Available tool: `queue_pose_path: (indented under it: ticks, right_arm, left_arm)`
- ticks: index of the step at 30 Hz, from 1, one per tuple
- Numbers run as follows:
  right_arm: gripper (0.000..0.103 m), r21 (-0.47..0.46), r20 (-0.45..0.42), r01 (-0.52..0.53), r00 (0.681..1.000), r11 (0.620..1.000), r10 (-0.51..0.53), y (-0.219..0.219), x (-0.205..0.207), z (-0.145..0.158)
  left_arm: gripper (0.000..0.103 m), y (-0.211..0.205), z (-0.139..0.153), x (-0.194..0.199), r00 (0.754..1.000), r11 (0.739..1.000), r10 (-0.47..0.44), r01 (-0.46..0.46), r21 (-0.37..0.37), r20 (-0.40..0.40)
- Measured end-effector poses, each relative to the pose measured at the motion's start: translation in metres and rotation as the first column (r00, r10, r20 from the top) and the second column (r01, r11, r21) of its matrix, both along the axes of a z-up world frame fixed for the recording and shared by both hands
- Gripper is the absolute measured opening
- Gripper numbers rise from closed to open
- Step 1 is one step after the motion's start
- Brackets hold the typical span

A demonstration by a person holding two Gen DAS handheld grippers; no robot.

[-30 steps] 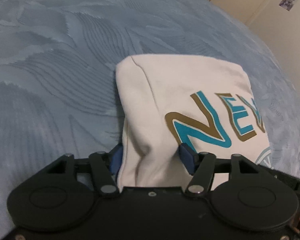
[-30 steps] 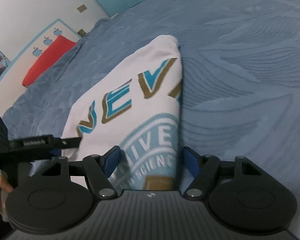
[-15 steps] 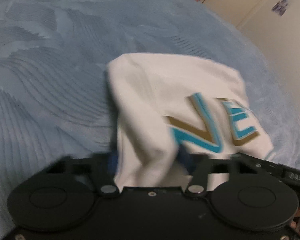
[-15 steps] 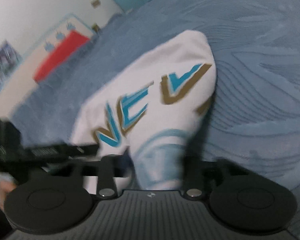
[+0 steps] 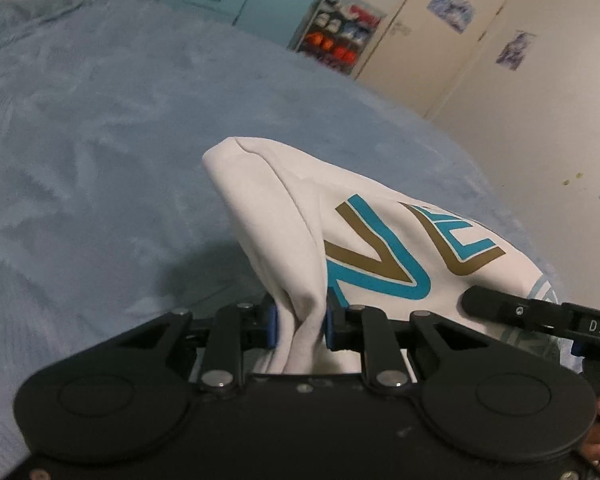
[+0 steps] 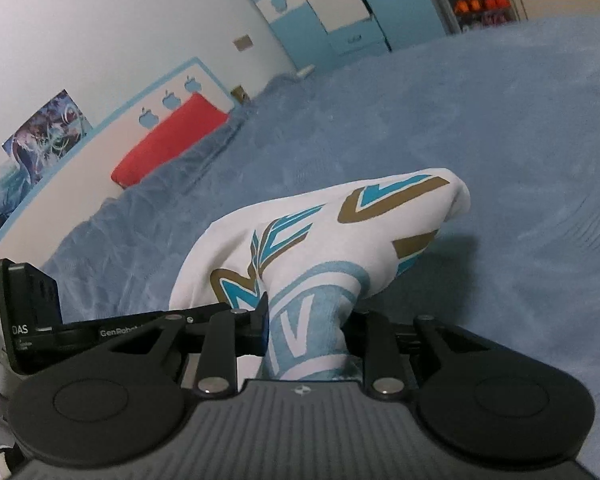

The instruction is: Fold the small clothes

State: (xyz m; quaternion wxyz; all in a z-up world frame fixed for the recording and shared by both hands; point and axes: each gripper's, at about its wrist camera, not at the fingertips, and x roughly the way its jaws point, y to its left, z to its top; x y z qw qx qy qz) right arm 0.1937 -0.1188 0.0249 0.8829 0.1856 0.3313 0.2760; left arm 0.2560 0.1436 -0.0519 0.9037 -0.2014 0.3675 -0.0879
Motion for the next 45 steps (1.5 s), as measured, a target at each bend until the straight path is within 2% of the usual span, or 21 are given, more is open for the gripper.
queue_pose_path:
  ticks: [3,8,12,18,21,24,25,26,27,29,30,31,32,34,35,36,38,40,41,43,45]
  right_arm:
    - [0.029,-0.019,0.028,0.026,0.999,0.999,-0.026,-0.021,-0.010,0.015]
    - [0.029,-0.036,0.064,0.094,0.994,0.995,-0.091,-0.065,-0.032,0.031]
    - [0.029,-0.064,0.075,0.167,0.984,0.984,-0.162,-0.111,-0.051,0.038]
    - [0.030,-0.053,0.059,0.283,0.958,0.958,-0.280,-0.181,-0.079,0.030]
    - [0.032,-0.031,0.022,0.333,0.943,0.942,-0.333,-0.203,-0.083,0.007]
    - [0.038,-0.045,-0.060,0.389,0.918,0.920,-0.391,-0.221,-0.077,-0.052]
    - [0.045,-0.084,-0.092,0.401,0.908,0.912,-0.408,-0.223,-0.072,-0.076]
    - [0.058,-0.129,-0.130,0.412,0.895,0.902,-0.427,-0.222,-0.068,-0.101]
    - [0.062,-0.167,-0.155,0.428,0.878,0.888,-0.452,-0.221,-0.065,-0.121]
    - [0.062,-0.080,-0.121,0.482,0.864,0.872,-0.489,-0.226,-0.080,-0.142]
    - [0.062,-0.033,-0.116,0.535,0.837,0.844,-0.535,-0.227,-0.089,-0.142]
    - [0.061,-0.016,-0.096,0.591,0.802,0.807,-0.589,-0.227,-0.098,-0.135]
    - [0.061,-0.016,-0.041,0.646,0.762,0.763,-0.646,-0.225,-0.109,-0.126]
    - [0.061,-0.037,0.183,0.749,0.656,0.662,-0.732,-0.212,-0.131,-0.098]
    - [0.061,-0.037,0.295,0.769,0.618,0.638,-0.729,-0.203,-0.138,-0.084]
    - [0.060,-0.042,0.362,0.773,0.602,0.632,-0.712,-0.196,-0.138,-0.073]
    - [0.047,-0.070,0.410,0.763,0.609,0.643,-0.679,-0.182,-0.123,-0.058]
    - [0.040,-0.089,0.423,0.749,0.625,0.657,-0.656,-0.169,-0.099,-0.059]
    - [0.029,-0.102,0.420,0.739,0.639,0.666,-0.645,-0.164,-0.086,-0.065]
    - [0.018,-0.139,0.383,0.711,0.680,0.689,-0.625,-0.159,-0.059,-0.082]
    - [0.017,-0.152,0.340,0.702,0.698,0.696,-0.630,-0.162,-0.040,-0.106]
  left_arm:
    - [0.019,-0.021,0.013,0.001,0.999,0.999,-0.028,0.029,-0.022,0.015]
    - [0.019,-0.081,0.029,0.000,0.993,0.994,-0.108,0.109,-0.008,0.050]
    - [0.019,-0.130,0.028,0.009,0.984,0.981,-0.173,0.177,-0.076,0.048]
    - [0.019,-0.209,0.020,0.017,0.959,0.956,-0.281,0.282,-0.080,0.030]
    - [0.021,-0.235,-0.004,0.025,0.950,0.946,-0.312,0.310,-0.092,-0.007]
    - [0.028,-0.259,-0.061,0.038,0.940,0.947,-0.320,0.316,-0.051,-0.121]
    - [0.041,-0.264,-0.084,0.041,0.937,0.951,-0.306,0.308,-0.017,-0.169]
    - [0.046,-0.264,-0.105,0.042,0.937,0.953,-0.300,0.301,-0.018,-0.180]
    - [0.048,-0.256,-0.116,0.039,0.943,0.956,-0.294,0.285,-0.074,-0.156]
    - [0.047,-0.243,-0.115,0.035,0.953,0.958,-0.270,0.251,-0.138,-0.142]
    - [0.047,-0.238,-0.108,0.034,0.963,0.966,-0.235,0.217,-0.140,-0.133]
    - [0.047,-0.236,-0.098,0.027,0.973,0.975,-0.200,0.186,-0.119,-0.115]
    - [0.045,-0.237,-0.085,0.019,0.984,0.986,-0.161,0.156,-0.063,-0.071]
    - [0.046,-0.250,-0.060,-0.006,0.989,0.987,-0.142,0.140,0.076,0.028]
    - [0.047,-0.260,-0.045,-0.014,0.984,0.978,-0.151,0.134,0.163,0.098]
    - [0.048,-0.267,-0.033,-0.020,0.975,0.968,-0.164,0.130,0.214,0.150]
    - [0.052,-0.286,-0.015,-0.027,0.950,0.953,-0.194,0.124,0.275,0.244]
    - [0.054,-0.303,-0.011,-0.024,0.933,0.948,-0.211,0.123,0.293,0.291]
    - [0.055,-0.308,-0.014,-0.017,0.931,0.945,-0.219,0.129,0.299,0.292]
    - [0.055,-0.319,-0.026,-0.004,0.931,0.934,-0.250,0.159,0.319,0.267]
    - [0.055,-0.326,-0.051,0.019,0.937,0.915,-0.274,0.184,0.359,0.218]
